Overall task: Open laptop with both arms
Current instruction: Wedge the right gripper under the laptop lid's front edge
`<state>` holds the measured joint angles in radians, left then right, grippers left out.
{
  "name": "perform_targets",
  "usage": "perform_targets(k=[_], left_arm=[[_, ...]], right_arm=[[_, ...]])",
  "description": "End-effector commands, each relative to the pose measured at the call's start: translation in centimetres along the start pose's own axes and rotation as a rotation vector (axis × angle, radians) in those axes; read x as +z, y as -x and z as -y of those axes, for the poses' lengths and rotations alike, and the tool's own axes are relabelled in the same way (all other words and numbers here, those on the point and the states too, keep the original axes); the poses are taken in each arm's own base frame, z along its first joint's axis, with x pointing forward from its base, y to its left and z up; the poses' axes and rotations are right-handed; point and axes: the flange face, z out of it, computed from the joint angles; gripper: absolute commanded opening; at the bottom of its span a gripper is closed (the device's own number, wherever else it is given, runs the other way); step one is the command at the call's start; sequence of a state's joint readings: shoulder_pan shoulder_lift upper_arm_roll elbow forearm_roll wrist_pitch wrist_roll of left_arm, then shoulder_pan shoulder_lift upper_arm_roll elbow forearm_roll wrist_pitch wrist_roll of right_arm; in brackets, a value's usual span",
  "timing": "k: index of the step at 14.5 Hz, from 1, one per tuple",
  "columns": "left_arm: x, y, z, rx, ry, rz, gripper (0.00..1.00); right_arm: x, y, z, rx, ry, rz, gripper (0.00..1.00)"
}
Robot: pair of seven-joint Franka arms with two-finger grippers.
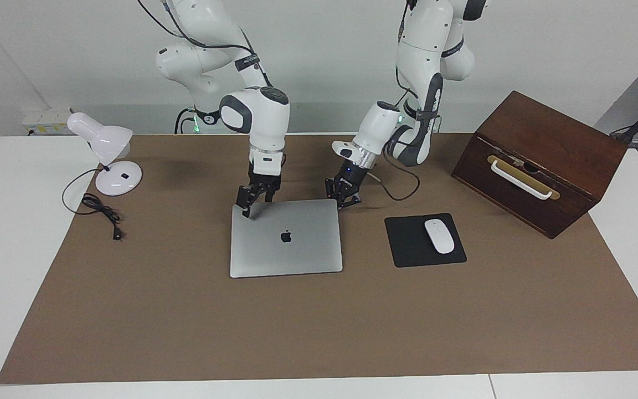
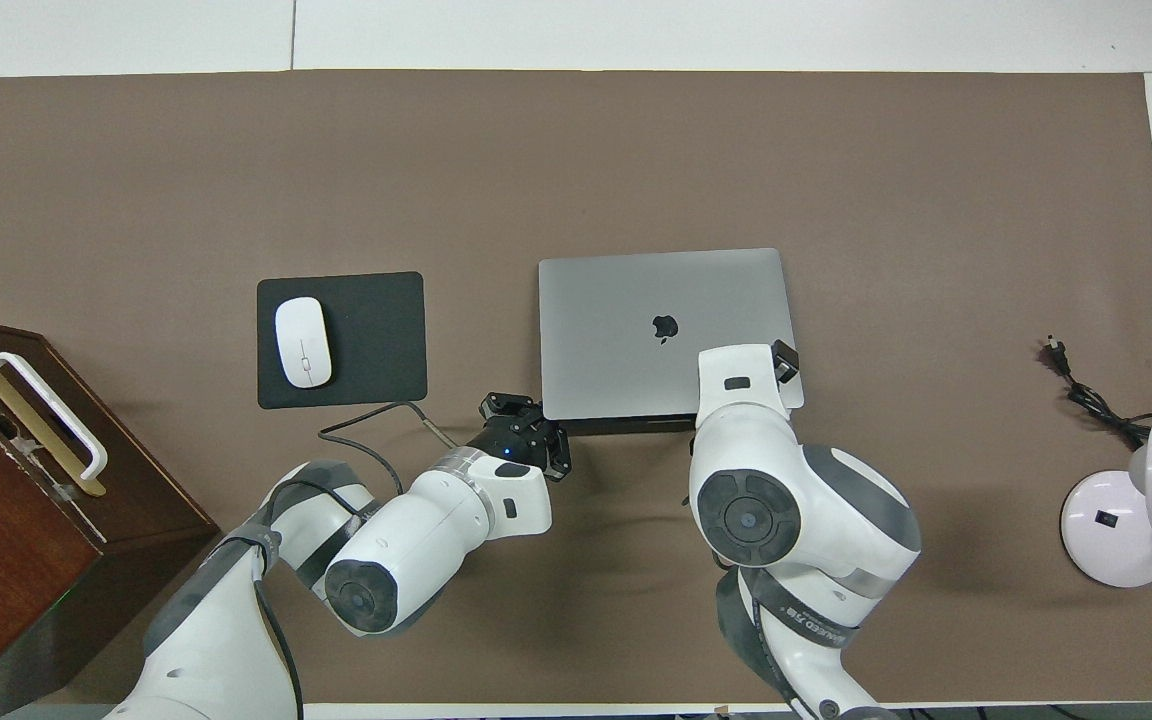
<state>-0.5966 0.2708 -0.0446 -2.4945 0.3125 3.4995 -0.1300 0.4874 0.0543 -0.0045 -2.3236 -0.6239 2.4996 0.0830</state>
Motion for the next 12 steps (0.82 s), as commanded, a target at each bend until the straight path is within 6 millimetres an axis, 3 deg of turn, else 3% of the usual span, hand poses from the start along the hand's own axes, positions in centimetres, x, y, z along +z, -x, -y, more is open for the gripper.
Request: perform_targets(k=[1,12], left_arm=[[1.5,0.6,0.6,-0.008,-0.001,0.014,0.0],[1.8,0.9,0.6,-0.007,0.0,0.022,0.0]], right_arm=[[0.9,-0.1,-1.4,-0.037,0.009,-0.038,1.0],[1.5,-0.5,-2.9,-0.039,0.009,-0.076,1.0]])
